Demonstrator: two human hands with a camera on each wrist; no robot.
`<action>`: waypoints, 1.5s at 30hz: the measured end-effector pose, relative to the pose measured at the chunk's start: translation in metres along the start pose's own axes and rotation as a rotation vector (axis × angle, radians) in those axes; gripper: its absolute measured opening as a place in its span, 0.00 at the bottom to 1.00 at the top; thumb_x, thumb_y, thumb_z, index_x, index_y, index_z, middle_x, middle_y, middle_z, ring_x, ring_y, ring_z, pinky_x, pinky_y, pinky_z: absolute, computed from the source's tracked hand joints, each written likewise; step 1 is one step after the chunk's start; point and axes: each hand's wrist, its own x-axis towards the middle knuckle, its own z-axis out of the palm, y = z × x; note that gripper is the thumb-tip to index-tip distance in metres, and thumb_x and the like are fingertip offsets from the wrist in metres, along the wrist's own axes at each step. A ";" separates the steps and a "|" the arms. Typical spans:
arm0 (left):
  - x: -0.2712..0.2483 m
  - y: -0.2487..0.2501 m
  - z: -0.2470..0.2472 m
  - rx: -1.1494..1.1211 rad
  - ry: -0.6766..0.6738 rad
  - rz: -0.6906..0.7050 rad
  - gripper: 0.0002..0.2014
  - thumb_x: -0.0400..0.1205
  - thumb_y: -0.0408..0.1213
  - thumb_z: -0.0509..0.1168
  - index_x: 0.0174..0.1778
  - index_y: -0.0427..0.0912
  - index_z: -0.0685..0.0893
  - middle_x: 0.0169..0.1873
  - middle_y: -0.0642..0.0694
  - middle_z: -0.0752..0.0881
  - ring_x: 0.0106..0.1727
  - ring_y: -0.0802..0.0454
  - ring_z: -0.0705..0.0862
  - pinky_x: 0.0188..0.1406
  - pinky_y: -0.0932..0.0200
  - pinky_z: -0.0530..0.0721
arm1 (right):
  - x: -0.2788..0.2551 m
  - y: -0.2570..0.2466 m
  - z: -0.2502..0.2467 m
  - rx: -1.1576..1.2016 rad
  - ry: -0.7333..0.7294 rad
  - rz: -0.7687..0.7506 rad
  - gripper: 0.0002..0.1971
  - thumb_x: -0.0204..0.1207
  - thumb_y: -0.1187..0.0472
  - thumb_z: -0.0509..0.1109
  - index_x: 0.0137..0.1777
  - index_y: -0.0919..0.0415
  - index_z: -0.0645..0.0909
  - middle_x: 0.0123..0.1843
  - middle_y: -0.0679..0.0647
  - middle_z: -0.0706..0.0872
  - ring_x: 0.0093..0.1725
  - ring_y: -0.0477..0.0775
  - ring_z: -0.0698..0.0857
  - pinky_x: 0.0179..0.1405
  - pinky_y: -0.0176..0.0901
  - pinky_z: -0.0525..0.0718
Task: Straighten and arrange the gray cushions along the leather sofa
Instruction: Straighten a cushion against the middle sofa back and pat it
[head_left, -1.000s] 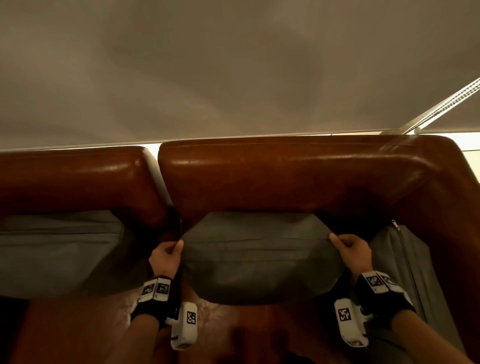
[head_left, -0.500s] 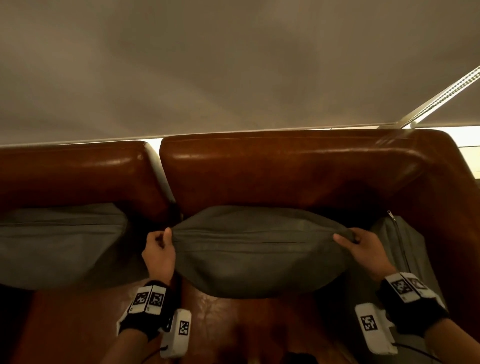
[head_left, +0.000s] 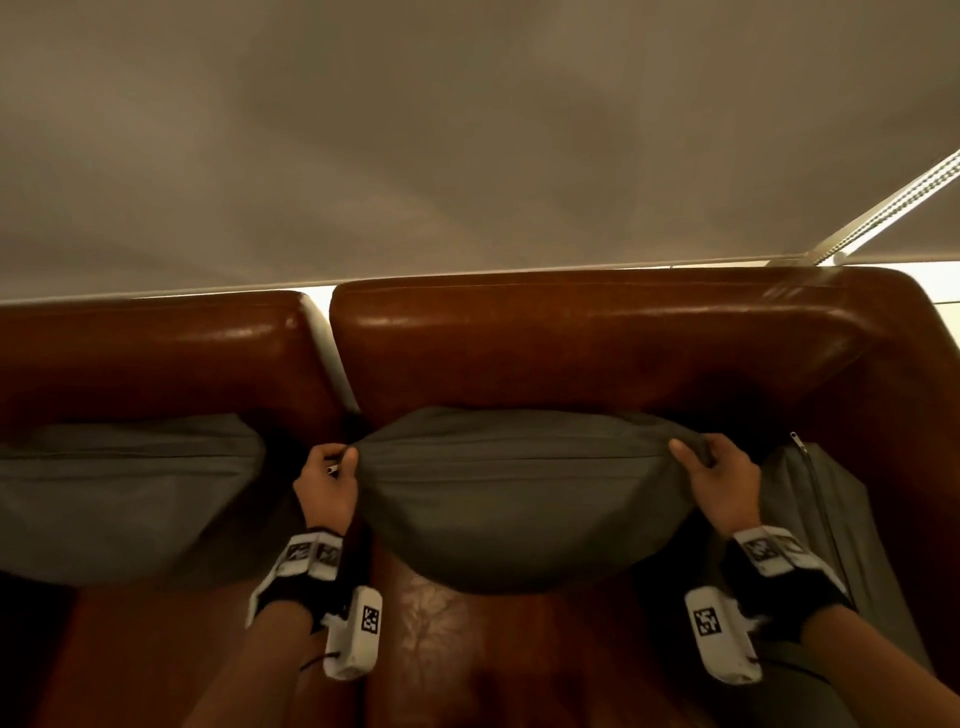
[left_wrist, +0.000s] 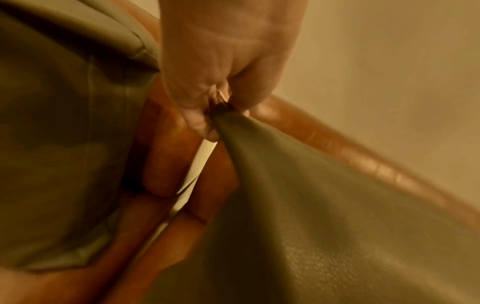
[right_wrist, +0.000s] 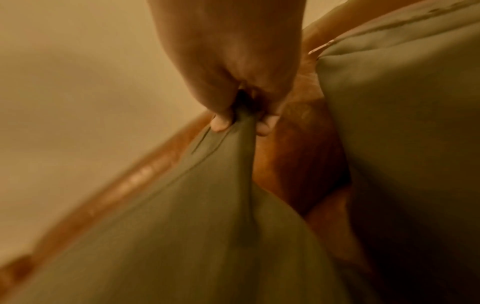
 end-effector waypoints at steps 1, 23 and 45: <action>0.000 -0.002 0.006 0.031 -0.036 -0.028 0.13 0.82 0.34 0.64 0.56 0.27 0.80 0.53 0.26 0.85 0.57 0.31 0.83 0.57 0.45 0.77 | 0.003 0.002 0.006 -0.031 -0.001 0.027 0.17 0.76 0.57 0.70 0.55 0.72 0.79 0.50 0.67 0.85 0.55 0.66 0.82 0.53 0.50 0.75; 0.031 0.026 0.030 0.060 -0.079 -0.049 0.15 0.83 0.40 0.62 0.57 0.33 0.83 0.57 0.30 0.85 0.61 0.33 0.80 0.60 0.47 0.76 | 0.036 -0.023 0.021 -0.026 -0.013 0.144 0.20 0.79 0.53 0.66 0.57 0.71 0.81 0.57 0.70 0.85 0.60 0.69 0.81 0.58 0.53 0.76; -0.073 0.024 0.093 0.406 -0.431 0.666 0.28 0.84 0.55 0.32 0.81 0.57 0.53 0.82 0.59 0.50 0.83 0.58 0.41 0.80 0.35 0.37 | -0.051 -0.045 0.100 -0.454 -0.037 -0.644 0.24 0.83 0.46 0.44 0.76 0.47 0.66 0.78 0.50 0.71 0.80 0.55 0.63 0.75 0.69 0.51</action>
